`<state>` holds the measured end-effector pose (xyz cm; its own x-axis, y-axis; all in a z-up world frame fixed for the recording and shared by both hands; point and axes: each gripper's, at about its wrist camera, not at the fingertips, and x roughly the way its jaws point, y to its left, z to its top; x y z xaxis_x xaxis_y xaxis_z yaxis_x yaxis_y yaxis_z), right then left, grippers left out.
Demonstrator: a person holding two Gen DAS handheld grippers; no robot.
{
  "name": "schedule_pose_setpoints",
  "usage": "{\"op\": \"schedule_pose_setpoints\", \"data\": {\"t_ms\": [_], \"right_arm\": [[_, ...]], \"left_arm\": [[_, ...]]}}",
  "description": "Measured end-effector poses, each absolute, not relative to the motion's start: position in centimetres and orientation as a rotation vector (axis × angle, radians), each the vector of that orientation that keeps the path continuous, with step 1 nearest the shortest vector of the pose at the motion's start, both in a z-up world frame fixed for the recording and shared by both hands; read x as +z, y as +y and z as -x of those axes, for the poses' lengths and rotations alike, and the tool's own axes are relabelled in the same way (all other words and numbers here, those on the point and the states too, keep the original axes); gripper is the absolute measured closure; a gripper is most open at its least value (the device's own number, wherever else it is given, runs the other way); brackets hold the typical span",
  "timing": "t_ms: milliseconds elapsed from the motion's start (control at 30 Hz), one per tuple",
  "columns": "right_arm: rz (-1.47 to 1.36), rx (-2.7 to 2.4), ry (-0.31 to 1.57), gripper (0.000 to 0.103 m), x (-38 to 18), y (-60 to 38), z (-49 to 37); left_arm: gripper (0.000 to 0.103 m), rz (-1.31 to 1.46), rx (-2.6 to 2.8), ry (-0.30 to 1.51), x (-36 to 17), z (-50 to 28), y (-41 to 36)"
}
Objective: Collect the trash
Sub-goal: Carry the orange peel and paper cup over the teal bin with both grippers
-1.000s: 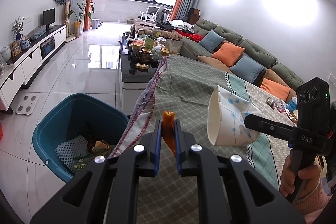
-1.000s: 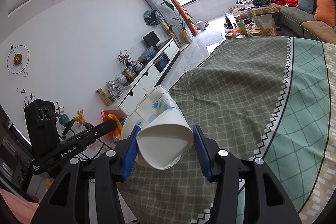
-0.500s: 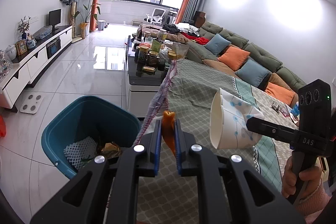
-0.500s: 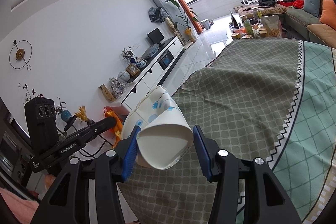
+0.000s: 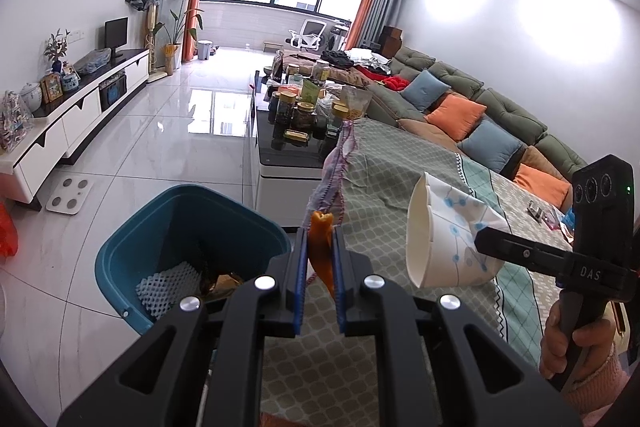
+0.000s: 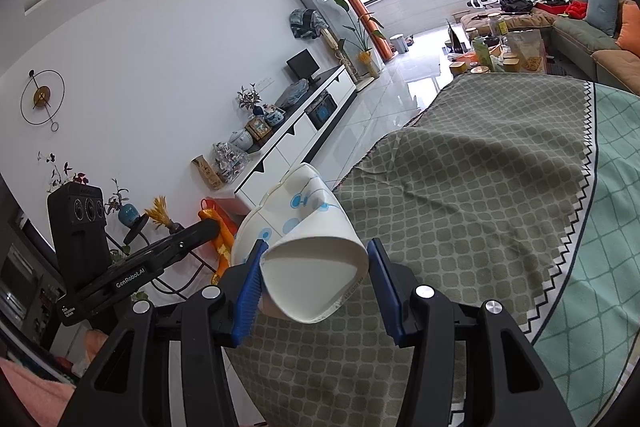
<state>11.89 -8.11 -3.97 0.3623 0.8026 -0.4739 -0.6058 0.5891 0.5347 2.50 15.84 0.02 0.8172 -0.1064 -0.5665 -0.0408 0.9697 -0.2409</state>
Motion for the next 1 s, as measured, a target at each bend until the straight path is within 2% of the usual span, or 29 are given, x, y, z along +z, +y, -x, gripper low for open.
{"op": "schedule_pose_setpoints", "data": {"t_ms": [1000], "right_arm": [[-0.239, 0.987, 0.79, 0.052, -3.6, -4.5, -12.3]], "left_arm": [[0.09, 0.256, 0.071, 0.596, 0.0, -2.2, 17.5]]}}
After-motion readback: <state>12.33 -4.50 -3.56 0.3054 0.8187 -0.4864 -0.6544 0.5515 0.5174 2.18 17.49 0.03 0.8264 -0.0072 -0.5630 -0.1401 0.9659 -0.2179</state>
